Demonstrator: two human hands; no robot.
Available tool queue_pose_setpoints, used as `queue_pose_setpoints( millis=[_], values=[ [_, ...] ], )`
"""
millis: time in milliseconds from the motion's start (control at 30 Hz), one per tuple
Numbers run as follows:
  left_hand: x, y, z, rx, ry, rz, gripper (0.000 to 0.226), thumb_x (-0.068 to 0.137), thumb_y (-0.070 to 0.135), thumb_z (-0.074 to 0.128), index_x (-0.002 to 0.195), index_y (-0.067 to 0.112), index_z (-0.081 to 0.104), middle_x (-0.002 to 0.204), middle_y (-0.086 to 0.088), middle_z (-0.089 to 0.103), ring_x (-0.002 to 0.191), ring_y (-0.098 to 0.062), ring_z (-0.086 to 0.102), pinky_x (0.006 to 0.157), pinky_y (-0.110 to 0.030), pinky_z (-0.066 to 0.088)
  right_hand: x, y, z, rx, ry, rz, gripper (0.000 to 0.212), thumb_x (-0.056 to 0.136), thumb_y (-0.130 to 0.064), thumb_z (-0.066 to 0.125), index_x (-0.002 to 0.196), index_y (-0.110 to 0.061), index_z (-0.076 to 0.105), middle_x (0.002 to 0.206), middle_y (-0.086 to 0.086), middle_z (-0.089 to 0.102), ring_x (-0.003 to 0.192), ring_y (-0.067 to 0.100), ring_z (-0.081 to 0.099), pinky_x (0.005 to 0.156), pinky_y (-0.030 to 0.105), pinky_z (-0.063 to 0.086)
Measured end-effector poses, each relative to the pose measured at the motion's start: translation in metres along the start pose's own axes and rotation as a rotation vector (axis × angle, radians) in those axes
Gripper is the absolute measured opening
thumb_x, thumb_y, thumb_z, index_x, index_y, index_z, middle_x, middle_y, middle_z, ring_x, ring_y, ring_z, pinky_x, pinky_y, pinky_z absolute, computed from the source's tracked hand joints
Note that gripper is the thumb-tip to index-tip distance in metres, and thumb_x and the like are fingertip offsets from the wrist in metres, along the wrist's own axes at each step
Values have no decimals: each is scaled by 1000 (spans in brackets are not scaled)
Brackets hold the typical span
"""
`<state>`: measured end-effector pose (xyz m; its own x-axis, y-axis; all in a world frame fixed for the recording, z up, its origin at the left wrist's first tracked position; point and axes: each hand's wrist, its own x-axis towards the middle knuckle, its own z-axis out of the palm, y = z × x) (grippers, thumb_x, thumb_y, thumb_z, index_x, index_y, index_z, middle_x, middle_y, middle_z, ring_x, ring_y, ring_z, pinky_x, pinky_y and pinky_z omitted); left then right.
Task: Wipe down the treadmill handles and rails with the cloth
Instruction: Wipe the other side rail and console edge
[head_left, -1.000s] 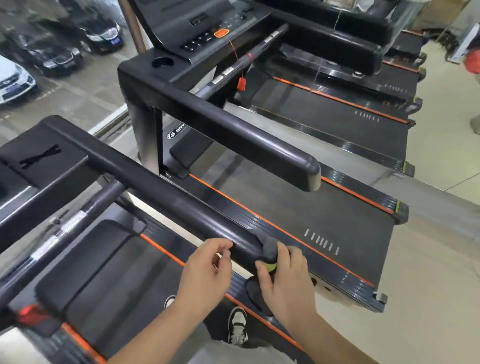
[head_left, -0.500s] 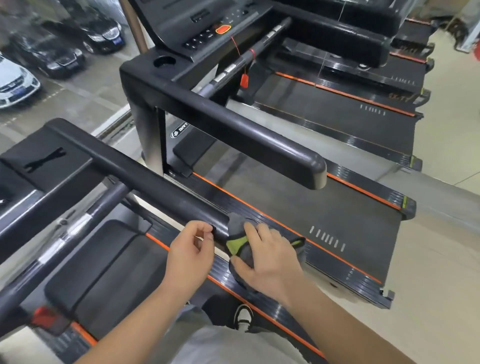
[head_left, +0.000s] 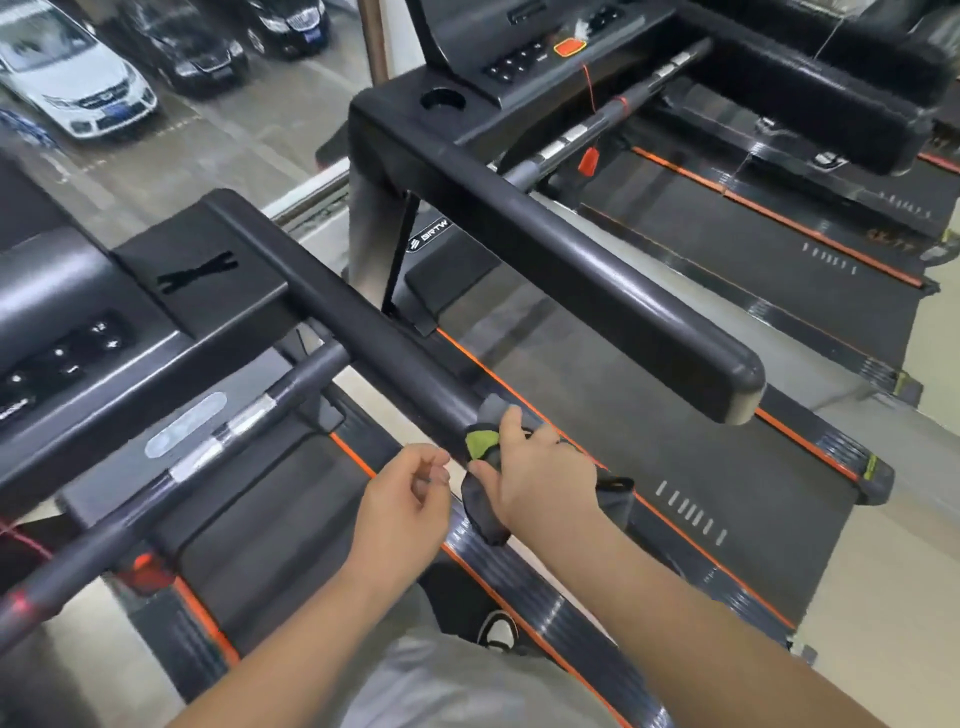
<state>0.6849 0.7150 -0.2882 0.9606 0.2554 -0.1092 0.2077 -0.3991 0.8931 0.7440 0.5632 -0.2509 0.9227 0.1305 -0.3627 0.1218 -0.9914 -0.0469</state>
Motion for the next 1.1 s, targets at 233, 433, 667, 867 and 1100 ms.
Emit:
queue_pose_setpoints(
  millis=[233, 433, 667, 867, 1100],
  values=[
    [25, -22, -65, 44, 41, -12, 22, 97, 8, 61, 97, 30, 66, 82, 14, 66, 67, -13, 57, 66, -29, 52, 110, -102, -33, 201, 33, -80, 68, 93, -72, 47, 138, -22, 37, 127, 15, 57, 114, 39, 63, 82, 42, 46],
    [53, -29, -95, 93, -118, -97, 20, 95, 14, 57, 99, 33, 62, 87, 9, 63, 68, -6, 56, 71, -26, 50, 122, -113, -39, 300, 4, -102, 79, 91, -75, 46, 157, -40, 22, 137, 12, 51, 123, 38, 57, 96, 46, 46],
    [63, -28, -72, -19, -316, -168, 16, 89, 24, 60, 98, 36, 65, 95, 13, 69, 79, -5, 64, 85, -34, 56, 25, -37, -6, 108, 155, -78, 82, 90, -71, 51, 159, -46, 16, 130, -4, 52, 116, 22, 58, 81, 36, 52],
    [62, -22, -59, -57, -317, -184, 21, 94, 22, 61, 95, 43, 64, 98, 20, 67, 78, -1, 64, 81, -32, 57, 17, -17, -10, 19, 80, -41, 80, 93, -77, 38, 159, -44, 10, 133, -8, 55, 112, 18, 63, 79, 35, 56],
    [31, -19, -52, -32, 15, -238, 32, 91, 9, 60, 90, 41, 60, 93, 9, 64, 65, -2, 55, 71, -28, 51, 101, -83, -30, 254, 41, -20, 71, 90, -81, 33, 147, -39, 39, 124, 13, 66, 113, 40, 63, 94, 50, 51]
  ],
)
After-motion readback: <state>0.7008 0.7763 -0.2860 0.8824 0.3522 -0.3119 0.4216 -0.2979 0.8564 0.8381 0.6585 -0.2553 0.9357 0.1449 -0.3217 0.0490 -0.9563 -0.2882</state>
